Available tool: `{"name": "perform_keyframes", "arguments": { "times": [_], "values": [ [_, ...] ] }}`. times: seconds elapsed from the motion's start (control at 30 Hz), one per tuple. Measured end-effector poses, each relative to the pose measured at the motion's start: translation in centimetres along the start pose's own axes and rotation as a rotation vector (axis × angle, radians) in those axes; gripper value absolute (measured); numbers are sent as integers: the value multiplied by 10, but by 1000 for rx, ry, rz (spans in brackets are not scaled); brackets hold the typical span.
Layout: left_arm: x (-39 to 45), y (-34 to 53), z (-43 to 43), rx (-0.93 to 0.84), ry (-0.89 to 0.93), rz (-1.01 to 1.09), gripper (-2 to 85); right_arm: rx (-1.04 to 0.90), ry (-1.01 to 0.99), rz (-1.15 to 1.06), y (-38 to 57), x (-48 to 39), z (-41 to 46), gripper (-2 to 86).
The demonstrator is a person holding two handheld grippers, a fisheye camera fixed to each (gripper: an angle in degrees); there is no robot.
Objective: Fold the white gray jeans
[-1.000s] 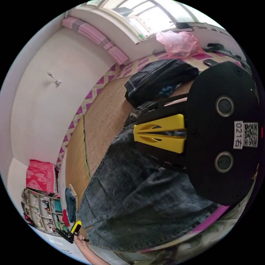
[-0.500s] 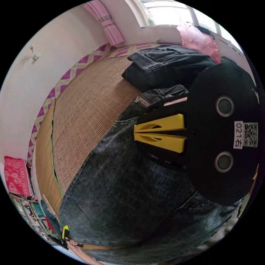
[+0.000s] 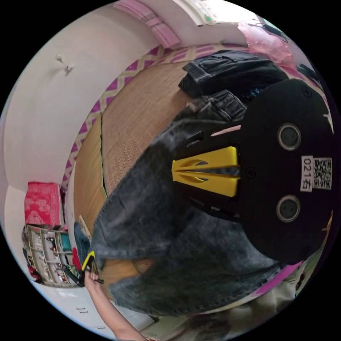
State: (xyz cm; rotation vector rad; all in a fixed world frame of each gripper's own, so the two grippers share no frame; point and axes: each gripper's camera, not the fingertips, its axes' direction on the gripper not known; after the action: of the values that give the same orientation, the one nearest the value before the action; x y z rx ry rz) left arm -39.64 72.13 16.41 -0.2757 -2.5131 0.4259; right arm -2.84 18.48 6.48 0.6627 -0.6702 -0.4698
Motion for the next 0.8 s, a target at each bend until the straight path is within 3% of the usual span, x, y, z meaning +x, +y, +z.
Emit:
{"name": "perform_keyframes", "arguments": {
  "times": [0.1,0.23,0.4,0.63,0.8],
  "values": [
    [-23,22,18,-59,-107,-119,-10,-177,-8,6,9,-39,25,-8],
    [-43,33,9,46,-51,-228,-9,-90,149,-25,21,-86,24,-8],
    [-37,2,8,21,-128,-110,-9,-103,202,-15,2,-104,21,-8],
    [-55,-32,2,60,55,-56,-9,-92,53,72,-20,-82,6,-9],
    [-68,-35,-29,104,154,-87,-9,-93,116,42,-35,-99,-2,-8]
  ]
}}
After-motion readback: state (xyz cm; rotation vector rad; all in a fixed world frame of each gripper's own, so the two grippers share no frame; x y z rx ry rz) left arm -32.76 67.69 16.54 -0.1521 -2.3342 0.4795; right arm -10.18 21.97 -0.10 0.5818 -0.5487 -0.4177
